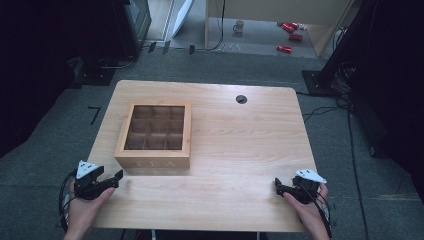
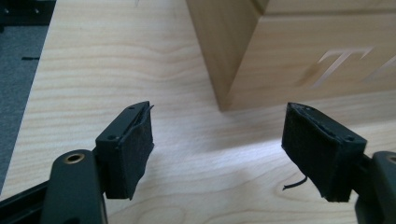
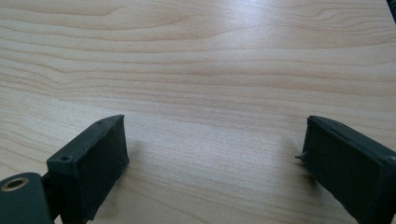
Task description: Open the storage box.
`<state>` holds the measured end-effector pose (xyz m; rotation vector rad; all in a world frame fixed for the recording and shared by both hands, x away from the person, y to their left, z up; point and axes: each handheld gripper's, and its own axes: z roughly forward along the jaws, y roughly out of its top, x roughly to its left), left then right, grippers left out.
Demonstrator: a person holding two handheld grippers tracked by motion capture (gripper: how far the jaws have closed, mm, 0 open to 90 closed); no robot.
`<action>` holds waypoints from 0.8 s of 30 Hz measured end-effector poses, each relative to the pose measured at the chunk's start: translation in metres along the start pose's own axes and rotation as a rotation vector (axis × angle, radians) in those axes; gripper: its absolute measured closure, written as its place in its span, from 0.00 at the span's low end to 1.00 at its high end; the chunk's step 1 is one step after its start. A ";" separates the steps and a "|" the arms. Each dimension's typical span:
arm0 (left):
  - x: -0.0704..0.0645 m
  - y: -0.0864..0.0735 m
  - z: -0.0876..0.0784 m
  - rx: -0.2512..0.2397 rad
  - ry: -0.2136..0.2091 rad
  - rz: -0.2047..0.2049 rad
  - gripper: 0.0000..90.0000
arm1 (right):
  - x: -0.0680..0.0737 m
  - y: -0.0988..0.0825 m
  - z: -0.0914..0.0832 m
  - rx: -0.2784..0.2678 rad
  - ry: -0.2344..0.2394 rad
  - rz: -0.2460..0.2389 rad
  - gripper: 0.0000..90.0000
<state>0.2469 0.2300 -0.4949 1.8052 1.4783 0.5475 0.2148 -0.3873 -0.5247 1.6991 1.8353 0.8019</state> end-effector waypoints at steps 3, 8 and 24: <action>-0.002 0.002 -0.002 -0.011 -0.010 0.004 0.34 | 0.003 0.001 -0.001 0.010 0.001 0.001 0.08; -0.005 0.007 -0.001 -0.037 -0.042 -0.003 0.39 | 0.011 0.005 -0.003 -0.004 0.026 0.021 0.08; -0.011 0.018 -0.001 -0.084 -0.089 0.018 0.65 | 0.052 0.043 -0.010 -0.057 0.116 0.022 0.09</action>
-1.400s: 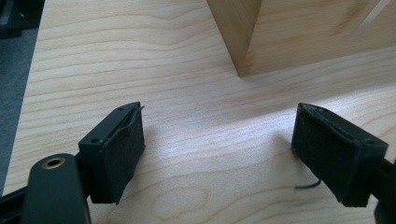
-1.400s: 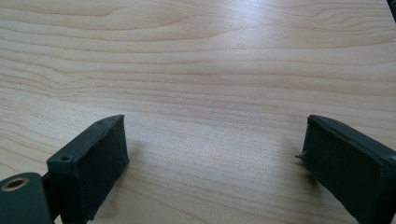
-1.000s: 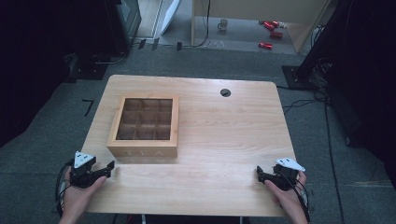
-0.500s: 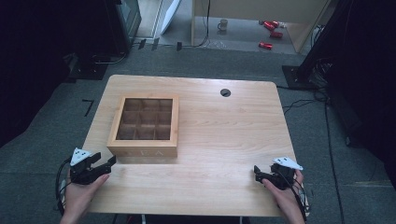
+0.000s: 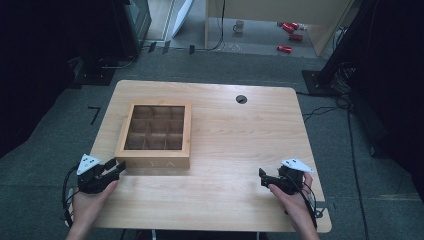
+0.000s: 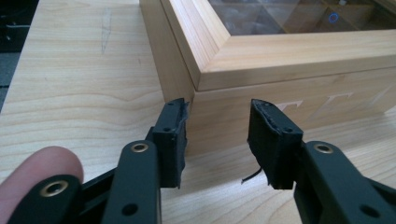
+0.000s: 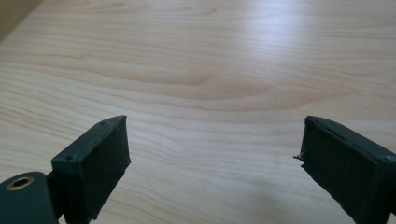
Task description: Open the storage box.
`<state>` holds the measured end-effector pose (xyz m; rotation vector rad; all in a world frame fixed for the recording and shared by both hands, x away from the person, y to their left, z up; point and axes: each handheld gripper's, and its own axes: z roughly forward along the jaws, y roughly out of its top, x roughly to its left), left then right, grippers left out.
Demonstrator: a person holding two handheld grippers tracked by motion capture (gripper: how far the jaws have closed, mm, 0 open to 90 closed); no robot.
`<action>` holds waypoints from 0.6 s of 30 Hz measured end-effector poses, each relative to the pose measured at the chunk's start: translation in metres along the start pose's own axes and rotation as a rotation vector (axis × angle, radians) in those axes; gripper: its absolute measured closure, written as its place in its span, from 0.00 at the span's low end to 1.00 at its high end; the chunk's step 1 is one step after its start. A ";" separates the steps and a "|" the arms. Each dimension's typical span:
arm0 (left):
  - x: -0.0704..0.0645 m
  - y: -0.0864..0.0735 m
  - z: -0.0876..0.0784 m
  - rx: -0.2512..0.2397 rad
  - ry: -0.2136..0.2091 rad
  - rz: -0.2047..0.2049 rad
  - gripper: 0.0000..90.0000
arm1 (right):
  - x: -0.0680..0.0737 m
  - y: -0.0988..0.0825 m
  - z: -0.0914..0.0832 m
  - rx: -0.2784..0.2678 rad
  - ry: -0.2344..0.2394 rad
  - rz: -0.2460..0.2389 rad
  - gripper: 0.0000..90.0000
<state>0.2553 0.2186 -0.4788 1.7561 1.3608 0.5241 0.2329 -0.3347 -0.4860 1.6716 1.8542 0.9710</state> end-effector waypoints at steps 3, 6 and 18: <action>0.001 0.001 0.000 -0.003 -0.001 -0.001 0.67 | 0.007 0.005 0.001 -0.001 0.012 -0.009 0.09; 0.002 0.001 -0.001 -0.002 -0.007 -0.003 0.68 | 0.017 0.011 0.003 -0.007 0.027 -0.022 0.09; 0.001 0.003 0.002 0.004 -0.013 0.007 0.68 | 0.062 0.035 0.015 -0.031 0.093 -0.082 0.09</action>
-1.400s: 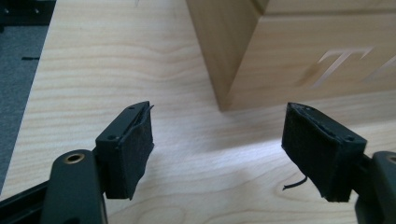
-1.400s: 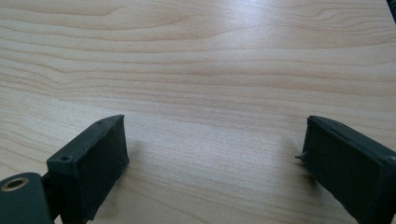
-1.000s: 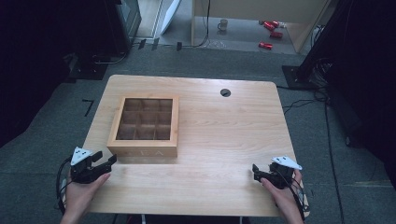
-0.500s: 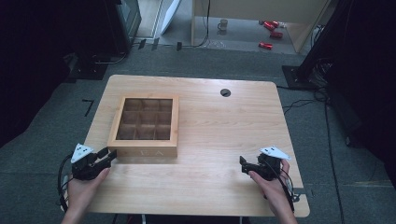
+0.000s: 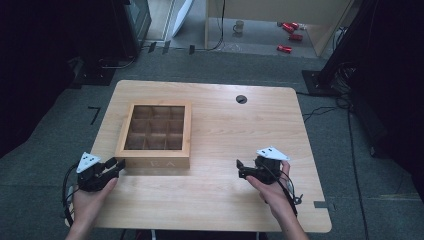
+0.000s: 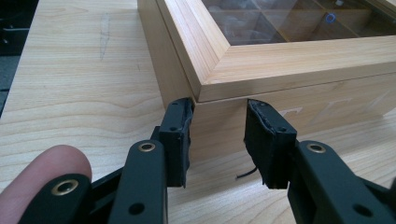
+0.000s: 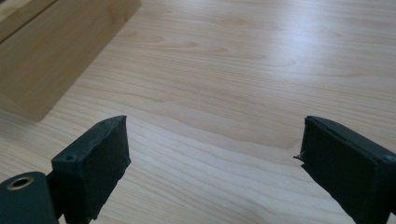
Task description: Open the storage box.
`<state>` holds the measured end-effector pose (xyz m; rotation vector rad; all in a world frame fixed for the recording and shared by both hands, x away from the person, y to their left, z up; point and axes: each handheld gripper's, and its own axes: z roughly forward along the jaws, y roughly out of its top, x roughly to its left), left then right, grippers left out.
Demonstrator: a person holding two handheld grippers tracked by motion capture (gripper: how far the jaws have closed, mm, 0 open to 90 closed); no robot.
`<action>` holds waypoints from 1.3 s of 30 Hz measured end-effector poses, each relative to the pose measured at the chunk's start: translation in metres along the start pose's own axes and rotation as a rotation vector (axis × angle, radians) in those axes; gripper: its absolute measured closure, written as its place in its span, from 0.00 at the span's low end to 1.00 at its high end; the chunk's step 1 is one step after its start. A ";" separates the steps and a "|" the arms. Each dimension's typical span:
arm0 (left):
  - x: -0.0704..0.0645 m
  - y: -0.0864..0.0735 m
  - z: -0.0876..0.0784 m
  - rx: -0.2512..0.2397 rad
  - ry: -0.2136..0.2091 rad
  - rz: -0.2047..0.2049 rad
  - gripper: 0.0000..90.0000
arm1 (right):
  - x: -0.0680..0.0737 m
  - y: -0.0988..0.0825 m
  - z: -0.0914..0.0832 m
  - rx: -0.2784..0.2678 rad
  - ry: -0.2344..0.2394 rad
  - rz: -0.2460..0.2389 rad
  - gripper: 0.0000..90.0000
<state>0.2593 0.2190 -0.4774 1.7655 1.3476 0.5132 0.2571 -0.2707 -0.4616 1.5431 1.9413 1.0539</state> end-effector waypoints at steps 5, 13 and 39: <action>0.001 0.000 0.000 0.002 -0.007 -0.007 0.68 | 0.016 0.008 0.006 -0.006 0.029 -0.015 0.09; 0.001 0.000 0.001 0.004 -0.012 -0.012 0.66 | 0.054 0.023 0.014 -0.009 0.099 -0.061 0.09; -0.002 0.002 -0.002 -0.016 0.014 0.024 0.69 | 0.127 0.026 0.057 0.019 0.166 -0.157 0.09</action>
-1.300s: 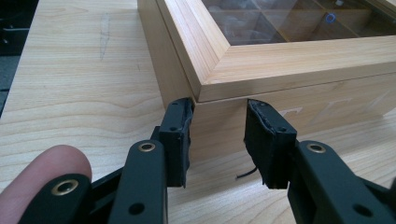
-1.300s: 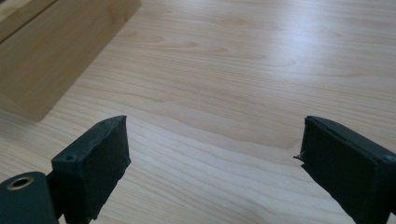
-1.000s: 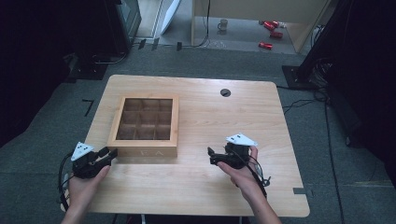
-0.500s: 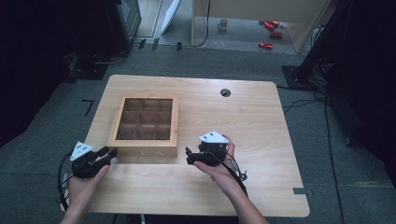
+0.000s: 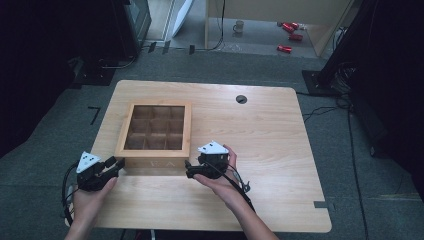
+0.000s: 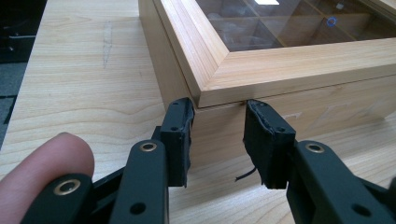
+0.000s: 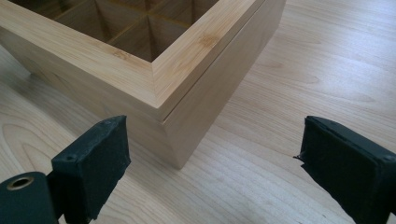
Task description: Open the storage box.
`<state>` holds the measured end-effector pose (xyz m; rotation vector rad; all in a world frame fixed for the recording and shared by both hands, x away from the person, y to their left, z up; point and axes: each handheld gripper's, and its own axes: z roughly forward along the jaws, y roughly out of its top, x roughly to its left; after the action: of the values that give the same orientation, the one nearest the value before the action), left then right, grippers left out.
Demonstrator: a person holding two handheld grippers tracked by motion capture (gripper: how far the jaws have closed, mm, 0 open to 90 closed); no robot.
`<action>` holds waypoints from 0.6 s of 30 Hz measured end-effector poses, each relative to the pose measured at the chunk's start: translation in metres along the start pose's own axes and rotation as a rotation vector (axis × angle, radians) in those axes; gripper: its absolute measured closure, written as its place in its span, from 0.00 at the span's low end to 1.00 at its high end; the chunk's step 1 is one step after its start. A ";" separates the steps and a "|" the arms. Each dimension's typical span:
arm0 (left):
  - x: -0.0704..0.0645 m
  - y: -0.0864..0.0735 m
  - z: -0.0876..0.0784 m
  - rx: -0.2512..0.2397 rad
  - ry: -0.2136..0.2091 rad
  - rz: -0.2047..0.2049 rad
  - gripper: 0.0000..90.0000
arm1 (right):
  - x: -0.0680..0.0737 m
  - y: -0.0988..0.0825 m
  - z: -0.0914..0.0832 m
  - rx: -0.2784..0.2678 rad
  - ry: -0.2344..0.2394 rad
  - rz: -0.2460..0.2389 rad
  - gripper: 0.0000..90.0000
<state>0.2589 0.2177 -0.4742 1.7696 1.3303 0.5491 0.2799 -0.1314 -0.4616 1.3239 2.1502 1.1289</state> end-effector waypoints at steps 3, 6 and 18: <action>0.000 0.001 -0.001 -0.003 -0.003 -0.002 0.69 | 0.002 0.000 0.004 0.005 0.004 -0.002 0.09; 0.000 0.001 -0.001 -0.006 -0.003 -0.002 0.69 | 0.005 -0.001 0.008 0.010 0.006 -0.004 0.09; 0.001 0.001 -0.002 -0.010 -0.014 -0.005 0.69 | 0.016 -0.002 0.028 0.015 -0.015 0.013 0.12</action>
<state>0.2588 0.2195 -0.4724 1.7587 1.3206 0.5390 0.2899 -0.1061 -0.4784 1.3502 2.1469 1.1061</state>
